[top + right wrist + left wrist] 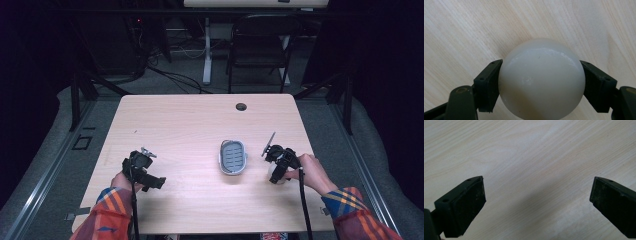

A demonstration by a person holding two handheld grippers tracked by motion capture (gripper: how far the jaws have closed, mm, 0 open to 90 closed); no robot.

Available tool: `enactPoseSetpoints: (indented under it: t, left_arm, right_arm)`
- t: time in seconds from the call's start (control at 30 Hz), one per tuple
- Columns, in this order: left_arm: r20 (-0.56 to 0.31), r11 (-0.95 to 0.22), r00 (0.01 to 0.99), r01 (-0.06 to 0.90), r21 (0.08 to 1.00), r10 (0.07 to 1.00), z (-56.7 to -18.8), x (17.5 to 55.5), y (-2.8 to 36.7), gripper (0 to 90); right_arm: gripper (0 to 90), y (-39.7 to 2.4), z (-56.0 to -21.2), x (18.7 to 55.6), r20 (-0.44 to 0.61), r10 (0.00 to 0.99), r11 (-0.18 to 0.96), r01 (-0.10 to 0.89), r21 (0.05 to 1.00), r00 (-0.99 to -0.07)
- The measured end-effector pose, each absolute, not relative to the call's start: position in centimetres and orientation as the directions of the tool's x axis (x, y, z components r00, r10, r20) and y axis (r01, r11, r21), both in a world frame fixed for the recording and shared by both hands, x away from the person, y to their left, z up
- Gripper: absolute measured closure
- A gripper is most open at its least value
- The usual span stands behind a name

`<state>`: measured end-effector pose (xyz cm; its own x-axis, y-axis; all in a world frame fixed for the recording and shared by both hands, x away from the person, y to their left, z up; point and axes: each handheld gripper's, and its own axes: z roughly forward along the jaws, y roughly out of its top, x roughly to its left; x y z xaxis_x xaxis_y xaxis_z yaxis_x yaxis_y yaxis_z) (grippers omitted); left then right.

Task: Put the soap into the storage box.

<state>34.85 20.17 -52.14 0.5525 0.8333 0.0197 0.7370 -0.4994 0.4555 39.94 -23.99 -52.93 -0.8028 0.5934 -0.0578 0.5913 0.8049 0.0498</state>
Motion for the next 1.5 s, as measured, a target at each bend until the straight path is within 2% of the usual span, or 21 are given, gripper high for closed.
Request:
enactPoseSetpoints:
  t: [1.0,1.5]
  left_arm:
    - [0.012,-0.495,0.553,0.736,0.462,0.833,-52.1,34.8,20.2,0.1]
    - [0.011,-0.493,0.551,0.737,0.462,0.834,-52.1,34.8,20.2,0.1]
  right_arm:
    - [24.6,-22.1,-51.4,42.5,-0.077,0.582,0.813,0.576,0.085,-0.81]
    - [24.6,-21.1,-50.6,43.9,-0.077,0.577,0.816,0.574,0.066,-0.813]
